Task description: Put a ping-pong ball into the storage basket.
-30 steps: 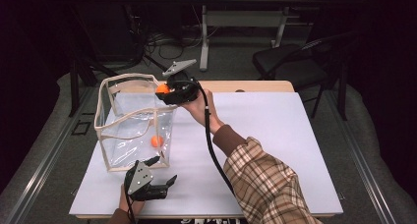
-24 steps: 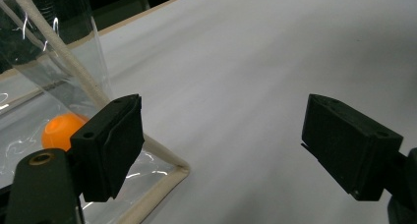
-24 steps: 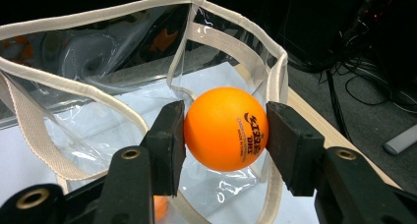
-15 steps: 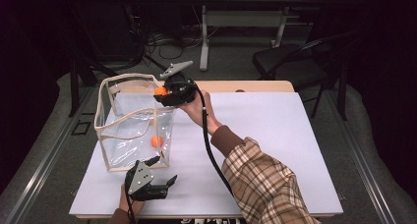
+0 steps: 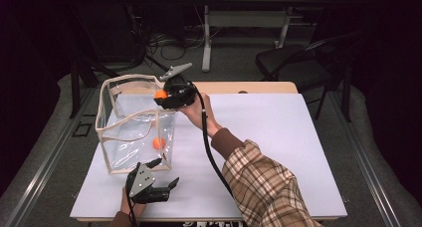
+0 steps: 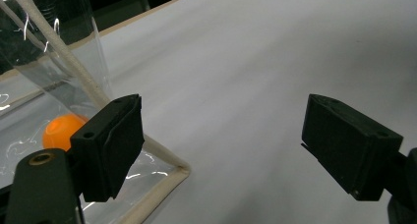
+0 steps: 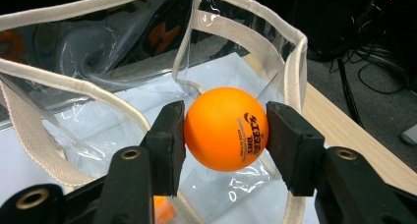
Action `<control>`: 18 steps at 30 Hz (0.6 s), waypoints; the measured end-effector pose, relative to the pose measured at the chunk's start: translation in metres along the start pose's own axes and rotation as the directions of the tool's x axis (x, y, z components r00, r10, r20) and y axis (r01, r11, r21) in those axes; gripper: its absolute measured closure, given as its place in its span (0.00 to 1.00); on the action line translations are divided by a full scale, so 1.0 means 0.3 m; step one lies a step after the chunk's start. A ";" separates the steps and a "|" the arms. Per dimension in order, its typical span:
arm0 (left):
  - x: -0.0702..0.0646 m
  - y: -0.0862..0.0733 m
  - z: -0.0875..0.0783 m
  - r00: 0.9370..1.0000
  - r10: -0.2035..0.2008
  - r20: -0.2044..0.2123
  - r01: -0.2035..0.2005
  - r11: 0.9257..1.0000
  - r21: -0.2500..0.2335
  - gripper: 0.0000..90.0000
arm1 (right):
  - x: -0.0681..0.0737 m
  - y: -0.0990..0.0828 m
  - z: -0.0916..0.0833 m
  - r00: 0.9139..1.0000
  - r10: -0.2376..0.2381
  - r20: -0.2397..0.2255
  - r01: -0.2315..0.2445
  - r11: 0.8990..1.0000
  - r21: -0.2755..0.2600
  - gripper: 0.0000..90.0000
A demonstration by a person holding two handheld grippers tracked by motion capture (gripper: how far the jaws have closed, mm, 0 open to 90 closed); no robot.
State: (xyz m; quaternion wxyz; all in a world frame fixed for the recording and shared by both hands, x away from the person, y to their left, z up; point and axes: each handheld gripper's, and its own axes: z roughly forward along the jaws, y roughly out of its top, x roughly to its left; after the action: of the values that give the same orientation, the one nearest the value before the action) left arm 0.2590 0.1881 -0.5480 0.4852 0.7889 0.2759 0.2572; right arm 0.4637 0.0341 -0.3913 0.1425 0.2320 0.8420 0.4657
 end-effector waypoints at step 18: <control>0.000 0.000 -0.001 1.000 -0.003 0.001 0.003 1.000 -0.006 0.18 | -0.010 -0.014 0.038 0.999 0.037 0.004 -0.037 0.998 0.055 0.55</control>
State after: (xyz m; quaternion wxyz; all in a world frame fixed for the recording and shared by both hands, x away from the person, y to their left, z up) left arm 0.2590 0.1883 -0.5479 0.4879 0.7872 0.2763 0.2569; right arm 0.4703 0.0388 -0.4010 0.1289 0.2521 0.8499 0.4443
